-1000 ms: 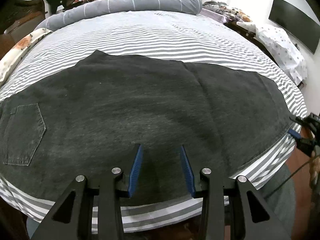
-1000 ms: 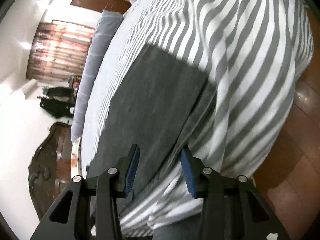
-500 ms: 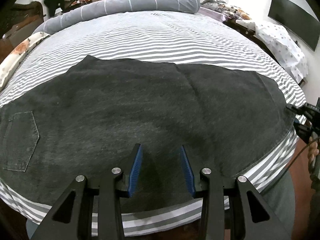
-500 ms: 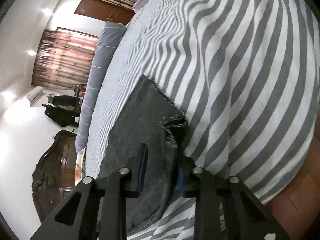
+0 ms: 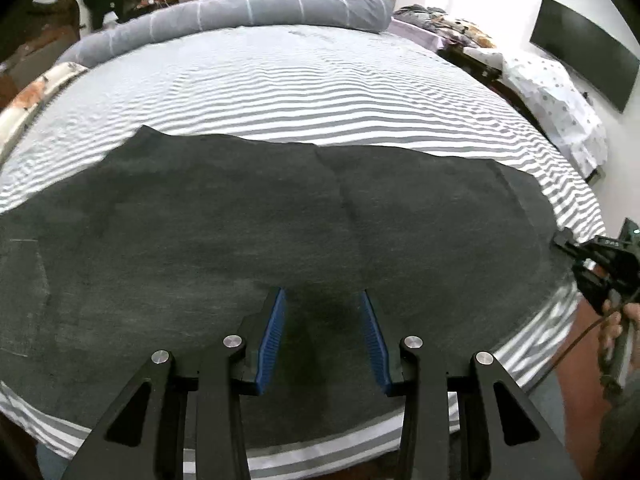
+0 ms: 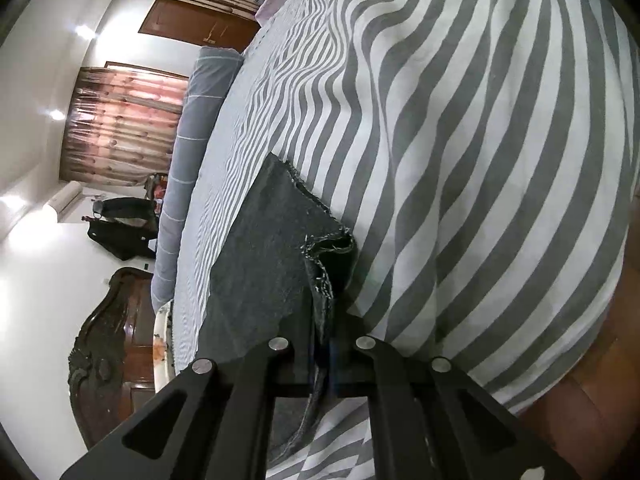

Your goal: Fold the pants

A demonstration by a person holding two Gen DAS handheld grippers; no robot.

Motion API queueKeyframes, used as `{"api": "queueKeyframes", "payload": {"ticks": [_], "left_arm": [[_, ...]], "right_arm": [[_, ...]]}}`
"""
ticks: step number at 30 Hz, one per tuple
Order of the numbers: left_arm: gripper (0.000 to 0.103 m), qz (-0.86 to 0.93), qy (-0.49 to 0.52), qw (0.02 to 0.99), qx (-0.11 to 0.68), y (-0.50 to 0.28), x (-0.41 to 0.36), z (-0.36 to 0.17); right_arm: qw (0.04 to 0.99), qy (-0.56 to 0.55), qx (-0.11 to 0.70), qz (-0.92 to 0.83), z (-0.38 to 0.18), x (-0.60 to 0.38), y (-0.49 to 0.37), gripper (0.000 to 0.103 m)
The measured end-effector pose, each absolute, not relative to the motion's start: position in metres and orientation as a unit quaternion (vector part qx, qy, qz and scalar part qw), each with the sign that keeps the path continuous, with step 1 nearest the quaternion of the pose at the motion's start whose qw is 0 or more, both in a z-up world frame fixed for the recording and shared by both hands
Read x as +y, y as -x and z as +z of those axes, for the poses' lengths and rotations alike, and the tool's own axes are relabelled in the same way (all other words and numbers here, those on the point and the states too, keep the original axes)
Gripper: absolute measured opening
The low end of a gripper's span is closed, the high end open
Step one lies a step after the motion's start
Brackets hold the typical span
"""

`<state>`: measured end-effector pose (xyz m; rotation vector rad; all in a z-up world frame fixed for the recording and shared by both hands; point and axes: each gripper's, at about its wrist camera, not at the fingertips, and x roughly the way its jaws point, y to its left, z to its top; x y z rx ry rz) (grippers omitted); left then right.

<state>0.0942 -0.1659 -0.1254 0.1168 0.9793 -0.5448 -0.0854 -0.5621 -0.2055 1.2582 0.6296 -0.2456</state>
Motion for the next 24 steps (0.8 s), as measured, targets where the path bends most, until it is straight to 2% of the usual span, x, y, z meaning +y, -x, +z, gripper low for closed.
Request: {"api": "queueKeyframes", "payload": {"ticks": [10, 18, 24], "left_arm": [[0.04, -0.263, -0.084, 0.84, 0.467, -0.083, -0.176, -0.141], [0.045, -0.266, -0.091, 0.839, 0.465, -0.081, -0.178, -0.145], [0.048, -0.274, -0.099, 0.836, 0.465, -0.081, -0.181, -0.148]], "right_arm": [[0.752, -0.578, 0.291, -0.122, -0.214, -0.567, 0.091, 0.008], [0.754, -0.575, 0.293, -0.122, -0.212, -0.569, 0.093, 0.006], [0.751, -0.605, 0.251, -0.082, -0.185, -0.565, 0.096, 0.005]]}}
